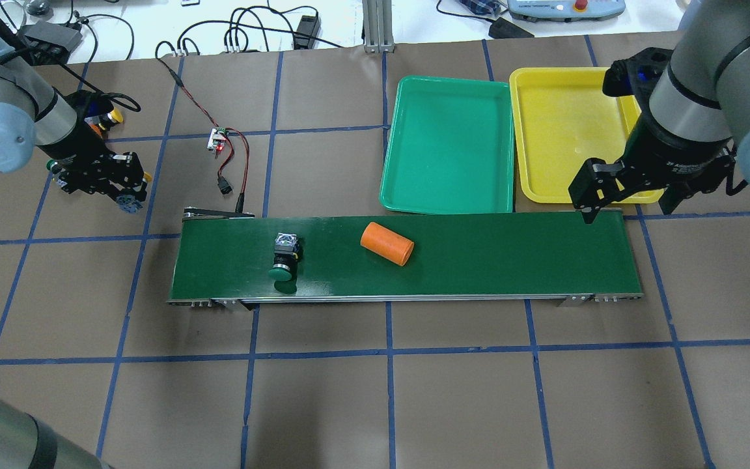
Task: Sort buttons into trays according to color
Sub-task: 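Place the yellow-capped button on the green belt with the left gripper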
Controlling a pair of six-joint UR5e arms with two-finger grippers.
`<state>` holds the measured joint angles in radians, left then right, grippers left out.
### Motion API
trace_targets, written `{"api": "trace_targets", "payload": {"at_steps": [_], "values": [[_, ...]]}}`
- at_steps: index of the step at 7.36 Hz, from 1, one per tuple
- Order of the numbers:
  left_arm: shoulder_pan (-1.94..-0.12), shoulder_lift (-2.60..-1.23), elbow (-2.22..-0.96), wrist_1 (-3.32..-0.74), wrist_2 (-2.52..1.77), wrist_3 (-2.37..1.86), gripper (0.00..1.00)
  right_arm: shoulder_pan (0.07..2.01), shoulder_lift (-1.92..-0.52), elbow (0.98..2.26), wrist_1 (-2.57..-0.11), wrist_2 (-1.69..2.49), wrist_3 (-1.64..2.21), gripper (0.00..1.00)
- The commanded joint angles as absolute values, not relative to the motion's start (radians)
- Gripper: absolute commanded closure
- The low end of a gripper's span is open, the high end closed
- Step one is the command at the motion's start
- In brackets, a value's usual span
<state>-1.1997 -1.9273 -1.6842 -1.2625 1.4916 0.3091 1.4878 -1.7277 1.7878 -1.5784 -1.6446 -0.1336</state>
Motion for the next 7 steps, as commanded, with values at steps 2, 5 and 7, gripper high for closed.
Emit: {"api": "trace_targets", "payload": {"at_steps": [2,5,7], "values": [[-1.386,-1.694,-1.941,-1.246,1.491,0.005,1.0,1.486,-1.738,1.802,-1.58,-1.644,-0.137,0.0],[-1.426,-1.652,-2.016,-1.223,1.491,-0.02,1.0,1.486,-1.746,1.809,-1.585,-1.647,-0.135,0.0],[-1.437,-1.703,-2.01,-1.096,1.488,-0.067,0.96,1.486,-1.746,1.809,-1.583,-1.651,-0.135,0.0]]}}
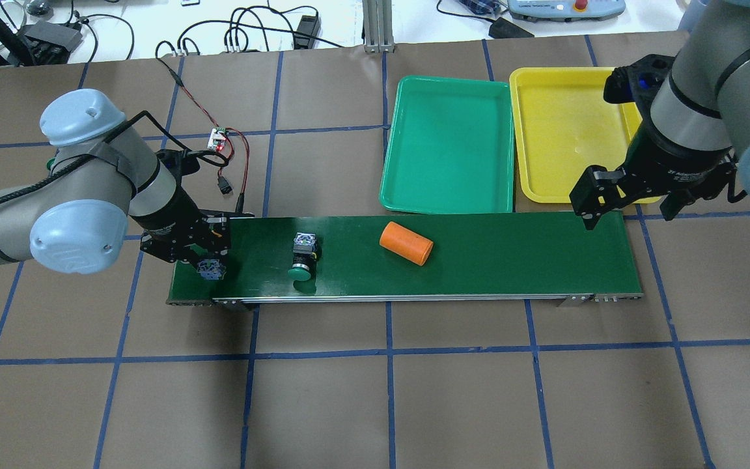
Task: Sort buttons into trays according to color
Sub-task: 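Place the yellow-capped button on the green belt with the left gripper, then return the left gripper and grasp the second orange cylinder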
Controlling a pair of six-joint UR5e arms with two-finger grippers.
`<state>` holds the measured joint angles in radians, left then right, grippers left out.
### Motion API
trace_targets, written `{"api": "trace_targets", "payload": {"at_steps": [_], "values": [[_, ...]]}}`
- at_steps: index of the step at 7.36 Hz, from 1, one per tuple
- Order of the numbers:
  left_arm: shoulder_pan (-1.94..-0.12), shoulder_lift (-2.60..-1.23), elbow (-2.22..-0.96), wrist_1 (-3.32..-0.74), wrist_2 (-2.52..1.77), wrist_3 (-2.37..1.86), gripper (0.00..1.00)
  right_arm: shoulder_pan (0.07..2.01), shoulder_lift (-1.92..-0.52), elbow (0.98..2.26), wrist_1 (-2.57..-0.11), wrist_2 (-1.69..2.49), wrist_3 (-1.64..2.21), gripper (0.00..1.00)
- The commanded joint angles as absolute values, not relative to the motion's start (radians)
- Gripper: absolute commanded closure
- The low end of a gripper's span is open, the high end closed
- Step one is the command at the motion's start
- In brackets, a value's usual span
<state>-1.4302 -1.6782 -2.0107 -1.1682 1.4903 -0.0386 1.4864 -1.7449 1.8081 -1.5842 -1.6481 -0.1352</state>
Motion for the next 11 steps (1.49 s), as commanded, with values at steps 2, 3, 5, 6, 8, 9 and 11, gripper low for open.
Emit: {"api": "trace_targets", "payload": {"at_steps": [2,3,5,6,8,9,11], "values": [[-1.44,-1.71,-2.02,-1.075,1.488,-0.083,0.07,1.486,-1.746,1.815,-1.586,-1.651,-0.135,0.0],[-1.443,-1.698,-2.013,-1.075,1.488,-0.066,0.0,1.486,-1.749,1.815,-1.586,-1.649,-0.137,0.0],[-1.416,-1.684,-1.909,-1.141,1.502,-0.032,0.0,1.486,-1.749,1.816,-1.586,-1.651,-0.135,0.0],[-1.341,-1.728,-1.819,-1.194,1.512,0.079,0.0,1.486,-1.747,1.816,-1.591,-1.649,-0.137,0.0],[-1.118,-1.839,-1.723,-1.186,1.519,0.176,0.0,1.486,-1.749,1.816,-1.585,-1.651,-0.137,0.0],[-1.062,-1.9,-1.663,-1.14,1.52,0.217,0.0,1.486,-1.749,1.816,-1.585,-1.651,-0.137,0.0],[-1.054,-2.065,-1.503,-1.047,1.514,0.227,0.0,1.486,-1.747,1.816,-1.586,-1.651,-0.135,0.0]]}}
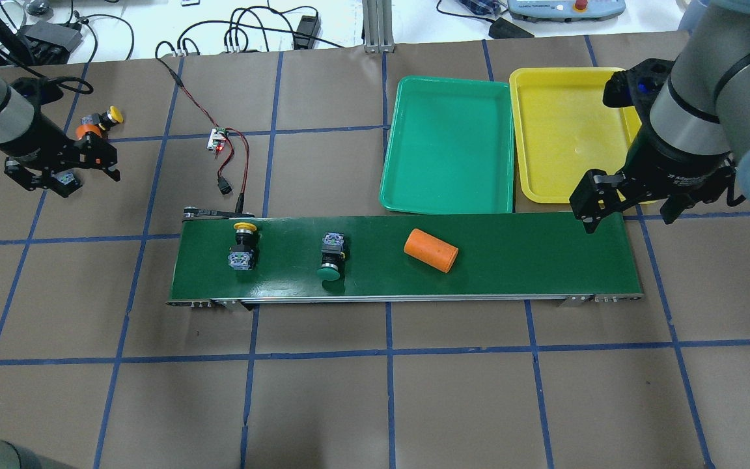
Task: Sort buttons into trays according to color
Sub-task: 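Return the left gripper and grasp the second orange cylinder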
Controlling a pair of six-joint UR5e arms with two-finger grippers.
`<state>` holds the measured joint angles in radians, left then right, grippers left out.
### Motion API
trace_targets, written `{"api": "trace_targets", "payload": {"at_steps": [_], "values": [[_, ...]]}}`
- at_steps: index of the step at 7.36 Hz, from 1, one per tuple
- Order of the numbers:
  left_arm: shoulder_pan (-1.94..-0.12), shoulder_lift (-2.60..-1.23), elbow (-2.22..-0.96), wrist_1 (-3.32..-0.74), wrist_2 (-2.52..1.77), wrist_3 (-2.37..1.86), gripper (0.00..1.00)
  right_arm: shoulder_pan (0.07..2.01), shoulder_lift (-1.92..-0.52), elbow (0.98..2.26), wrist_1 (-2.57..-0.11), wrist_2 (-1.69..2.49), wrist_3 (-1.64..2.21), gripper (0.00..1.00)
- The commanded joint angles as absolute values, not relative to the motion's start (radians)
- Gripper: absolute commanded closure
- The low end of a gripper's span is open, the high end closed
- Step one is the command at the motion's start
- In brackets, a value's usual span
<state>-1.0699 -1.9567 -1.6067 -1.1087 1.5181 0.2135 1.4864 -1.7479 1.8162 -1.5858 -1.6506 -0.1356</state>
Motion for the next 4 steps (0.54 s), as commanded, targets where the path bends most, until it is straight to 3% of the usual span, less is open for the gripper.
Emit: {"api": "trace_targets", "payload": {"at_steps": [1,3,4], "values": [[-1.055,-2.171,-1.377,-1.037,1.506,0.235,0.0,1.486,-1.747,1.822,-1.586,-1.651,-0.137,0.01],[-1.054,-2.316,-1.19,-1.116,1.516,0.27,0.0,1.485,-1.758,1.838,-1.592,-1.652,-0.137,0.01],[-1.054,-2.344,-1.177,-1.112,1.516,0.27,0.0,1.485,-1.759,1.841,-1.592,-1.652,-0.137,0.0]]}}
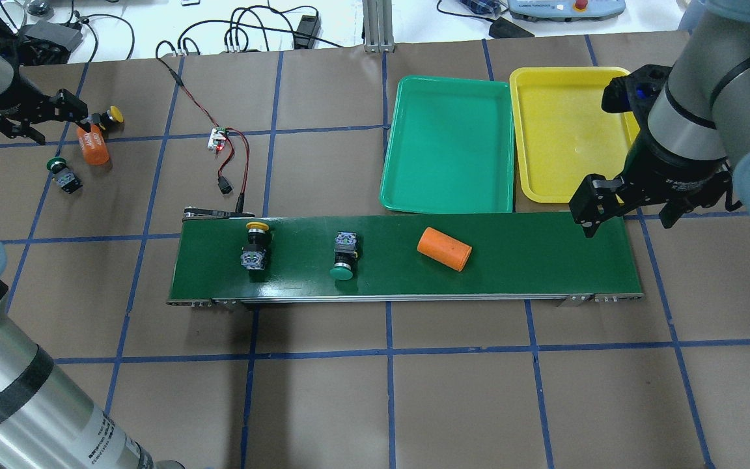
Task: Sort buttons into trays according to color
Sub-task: 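Return the left gripper and grasp the second orange cylinder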
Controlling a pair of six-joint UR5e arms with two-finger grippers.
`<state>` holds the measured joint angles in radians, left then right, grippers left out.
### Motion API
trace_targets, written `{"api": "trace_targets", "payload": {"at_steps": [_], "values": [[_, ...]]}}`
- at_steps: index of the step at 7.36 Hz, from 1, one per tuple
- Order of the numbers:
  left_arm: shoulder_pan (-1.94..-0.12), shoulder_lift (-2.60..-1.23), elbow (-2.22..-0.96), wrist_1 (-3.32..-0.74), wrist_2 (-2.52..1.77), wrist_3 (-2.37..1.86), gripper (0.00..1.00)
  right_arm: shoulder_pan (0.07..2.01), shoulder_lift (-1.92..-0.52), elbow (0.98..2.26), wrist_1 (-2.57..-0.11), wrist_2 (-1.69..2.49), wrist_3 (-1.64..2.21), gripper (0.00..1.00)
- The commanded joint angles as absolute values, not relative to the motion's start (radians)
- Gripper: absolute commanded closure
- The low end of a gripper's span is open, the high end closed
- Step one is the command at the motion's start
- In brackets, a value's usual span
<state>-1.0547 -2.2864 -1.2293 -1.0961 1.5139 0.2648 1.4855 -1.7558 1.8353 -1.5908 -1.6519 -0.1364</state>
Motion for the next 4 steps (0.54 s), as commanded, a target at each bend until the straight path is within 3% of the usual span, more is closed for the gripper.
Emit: {"api": "trace_targets", "payload": {"at_steps": [1,3,4], "values": [[-1.055,-2.361,-1.174,-1.108,1.513,0.265,0.0,1.486,-1.763,1.85,-1.592,-1.652,-0.137,0.01],[-1.061,-2.398,-1.17,-1.076,1.503,0.264,0.0,1.485,-1.767,1.861,-1.595,-1.652,-0.137,0.02],[-1.066,-2.411,-1.172,-1.057,1.503,0.259,0.1,1.485,-1.772,1.861,-1.595,-1.652,-0.135,0.01]]}}
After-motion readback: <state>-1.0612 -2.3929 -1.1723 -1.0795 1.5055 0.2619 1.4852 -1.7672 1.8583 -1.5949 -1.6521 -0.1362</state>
